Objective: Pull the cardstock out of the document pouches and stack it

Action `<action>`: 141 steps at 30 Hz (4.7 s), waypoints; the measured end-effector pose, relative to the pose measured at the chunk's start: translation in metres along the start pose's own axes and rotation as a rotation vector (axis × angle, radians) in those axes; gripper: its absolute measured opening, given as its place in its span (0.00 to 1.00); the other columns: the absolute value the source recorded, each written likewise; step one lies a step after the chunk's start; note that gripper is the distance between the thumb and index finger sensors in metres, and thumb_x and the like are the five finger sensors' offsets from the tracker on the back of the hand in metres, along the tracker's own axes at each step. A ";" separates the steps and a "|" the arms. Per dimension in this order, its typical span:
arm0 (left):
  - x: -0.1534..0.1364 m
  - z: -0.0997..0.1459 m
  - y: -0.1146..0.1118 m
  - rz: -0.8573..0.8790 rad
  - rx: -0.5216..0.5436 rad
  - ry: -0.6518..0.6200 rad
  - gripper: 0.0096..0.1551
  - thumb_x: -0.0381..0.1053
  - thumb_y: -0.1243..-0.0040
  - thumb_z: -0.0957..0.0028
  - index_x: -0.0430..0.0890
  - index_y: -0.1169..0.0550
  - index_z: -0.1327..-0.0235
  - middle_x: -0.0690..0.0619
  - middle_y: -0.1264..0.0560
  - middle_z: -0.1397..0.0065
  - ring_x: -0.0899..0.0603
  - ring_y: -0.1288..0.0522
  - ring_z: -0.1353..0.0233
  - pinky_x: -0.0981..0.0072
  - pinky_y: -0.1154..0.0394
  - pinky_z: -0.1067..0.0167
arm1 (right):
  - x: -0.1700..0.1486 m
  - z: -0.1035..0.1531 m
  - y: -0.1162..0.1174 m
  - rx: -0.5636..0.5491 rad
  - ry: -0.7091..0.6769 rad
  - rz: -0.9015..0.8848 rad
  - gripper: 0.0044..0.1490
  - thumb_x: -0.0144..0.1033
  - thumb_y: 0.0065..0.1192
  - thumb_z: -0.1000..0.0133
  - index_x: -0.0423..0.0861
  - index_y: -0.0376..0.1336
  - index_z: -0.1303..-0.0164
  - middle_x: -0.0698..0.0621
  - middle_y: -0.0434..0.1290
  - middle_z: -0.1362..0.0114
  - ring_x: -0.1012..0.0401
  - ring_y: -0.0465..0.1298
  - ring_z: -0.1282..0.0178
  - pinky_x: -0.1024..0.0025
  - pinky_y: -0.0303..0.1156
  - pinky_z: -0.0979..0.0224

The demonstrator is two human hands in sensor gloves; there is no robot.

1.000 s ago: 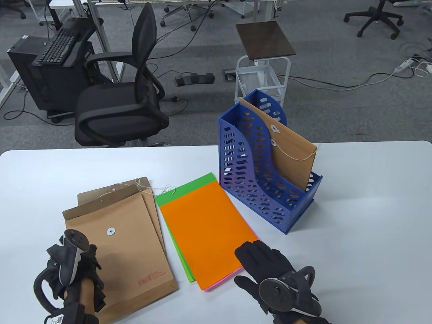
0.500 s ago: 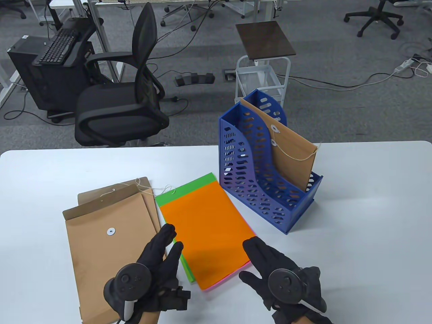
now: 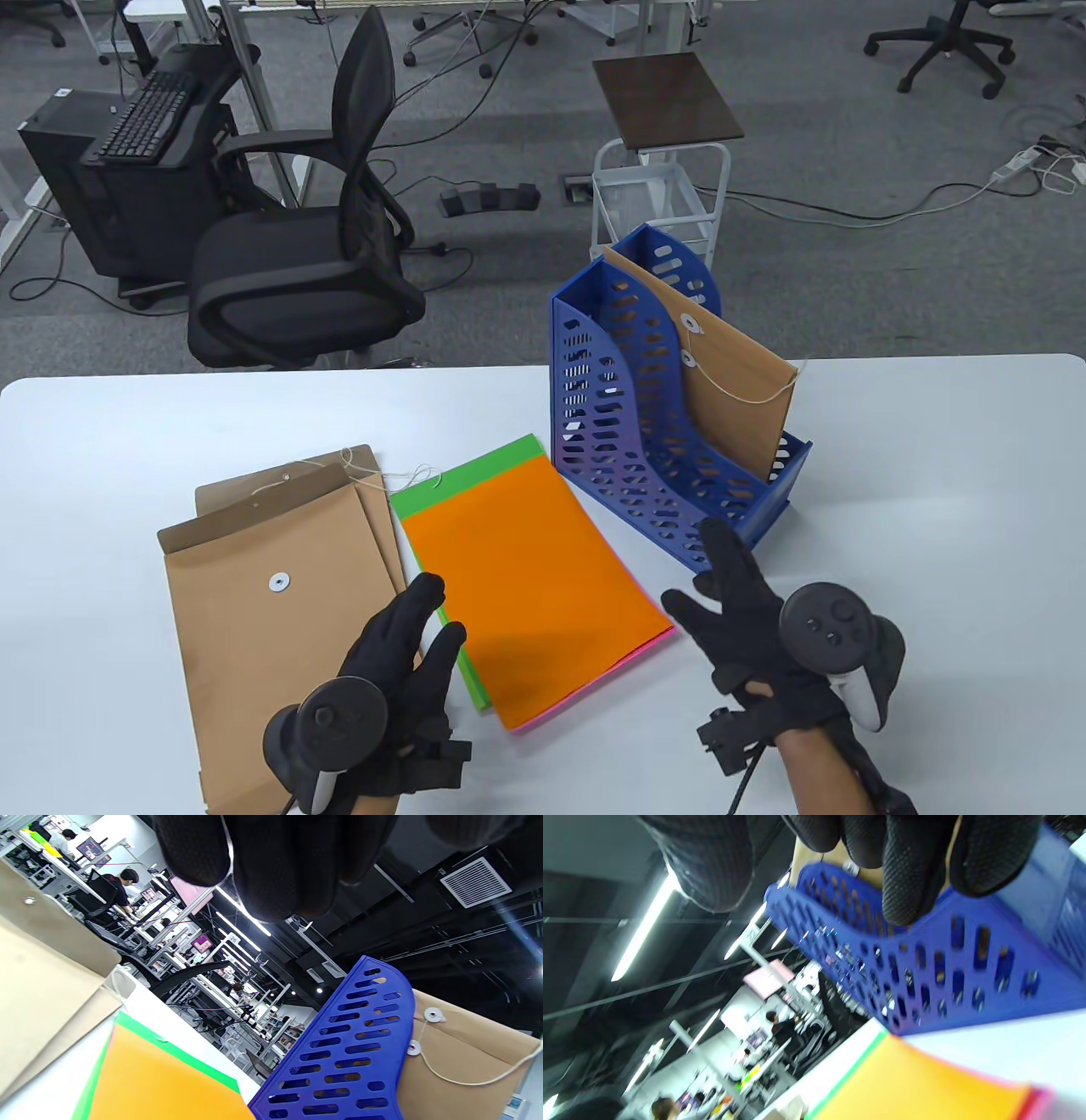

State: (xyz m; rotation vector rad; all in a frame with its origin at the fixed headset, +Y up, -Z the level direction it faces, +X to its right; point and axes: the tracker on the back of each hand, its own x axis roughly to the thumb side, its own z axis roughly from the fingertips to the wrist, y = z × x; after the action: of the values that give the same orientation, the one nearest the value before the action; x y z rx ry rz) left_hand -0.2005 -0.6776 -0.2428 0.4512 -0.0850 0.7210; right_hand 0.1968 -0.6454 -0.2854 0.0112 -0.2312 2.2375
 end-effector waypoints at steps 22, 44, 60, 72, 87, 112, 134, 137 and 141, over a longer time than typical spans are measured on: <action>0.008 0.002 0.005 0.048 0.012 -0.040 0.36 0.72 0.46 0.50 0.60 0.28 0.29 0.58 0.23 0.25 0.49 0.21 0.26 0.49 0.25 0.30 | -0.057 -0.136 -0.026 -0.237 0.392 -0.306 0.29 0.44 0.70 0.45 0.50 0.71 0.34 0.45 0.75 0.26 0.52 0.86 0.49 0.53 0.80 0.48; -0.007 -0.001 0.002 0.145 -0.136 -0.013 0.41 0.74 0.46 0.51 0.63 0.34 0.23 0.58 0.31 0.18 0.48 0.28 0.20 0.46 0.29 0.26 | 0.122 -0.016 -0.122 -0.659 -0.530 -0.217 0.26 0.46 0.62 0.45 0.50 0.70 0.37 0.51 0.81 0.38 0.58 0.86 0.53 0.61 0.81 0.49; -0.035 -0.011 -0.004 0.621 -0.500 -0.023 0.53 0.80 0.39 0.60 0.61 0.36 0.21 0.60 0.23 0.25 0.50 0.20 0.30 0.51 0.25 0.30 | 0.091 -0.010 -0.001 0.090 -0.345 -0.353 0.29 0.44 0.64 0.44 0.44 0.70 0.36 0.51 0.84 0.48 0.62 0.87 0.67 0.63 0.82 0.60; -0.021 -0.009 -0.004 0.454 -0.378 -0.045 0.26 0.65 0.43 0.49 0.58 0.16 0.42 0.58 0.11 0.41 0.50 0.11 0.47 0.55 0.17 0.44 | 0.070 -0.019 0.010 0.097 -0.210 -0.090 0.38 0.47 0.64 0.43 0.44 0.62 0.24 0.45 0.76 0.27 0.53 0.86 0.55 0.55 0.79 0.52; -0.005 -0.003 0.019 0.160 -0.092 -0.111 0.26 0.65 0.43 0.49 0.59 0.16 0.42 0.58 0.11 0.41 0.50 0.11 0.46 0.55 0.18 0.44 | 0.113 0.013 -0.006 -0.052 -0.677 0.048 0.37 0.51 0.69 0.45 0.49 0.65 0.26 0.46 0.70 0.20 0.45 0.74 0.27 0.43 0.71 0.33; 0.014 0.008 0.034 -0.073 0.150 -0.279 0.26 0.65 0.45 0.50 0.62 0.18 0.41 0.60 0.13 0.38 0.51 0.13 0.42 0.55 0.19 0.41 | 0.122 0.021 0.052 0.060 -0.756 0.114 0.44 0.56 0.72 0.49 0.50 0.61 0.23 0.48 0.69 0.20 0.52 0.82 0.40 0.53 0.78 0.42; 0.022 0.011 0.034 -0.078 0.169 -0.348 0.26 0.66 0.44 0.51 0.63 0.18 0.42 0.61 0.13 0.38 0.51 0.13 0.41 0.55 0.19 0.40 | 0.101 0.013 0.079 0.135 -0.368 0.147 0.45 0.67 0.68 0.52 0.45 0.73 0.36 0.45 0.83 0.35 0.48 0.85 0.44 0.49 0.78 0.45; 0.022 0.010 0.030 -0.047 0.137 -0.336 0.26 0.66 0.44 0.51 0.63 0.18 0.42 0.62 0.13 0.38 0.51 0.13 0.41 0.55 0.19 0.40 | 0.102 0.013 0.079 0.109 -0.362 0.121 0.30 0.52 0.74 0.49 0.45 0.76 0.44 0.48 0.87 0.45 0.53 0.87 0.55 0.54 0.80 0.52; 0.020 0.009 0.028 -0.001 0.110 -0.312 0.26 0.66 0.44 0.51 0.63 0.17 0.42 0.61 0.13 0.38 0.51 0.13 0.41 0.55 0.19 0.40 | 0.097 0.011 0.078 0.119 -0.311 0.038 0.30 0.54 0.78 0.53 0.45 0.79 0.51 0.51 0.89 0.54 0.56 0.87 0.62 0.57 0.81 0.57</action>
State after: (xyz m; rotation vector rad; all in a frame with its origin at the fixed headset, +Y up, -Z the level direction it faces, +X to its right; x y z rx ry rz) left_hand -0.2029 -0.6509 -0.2197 0.6666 -0.3390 0.6524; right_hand 0.0746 -0.6197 -0.2786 0.4236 -0.2667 2.2774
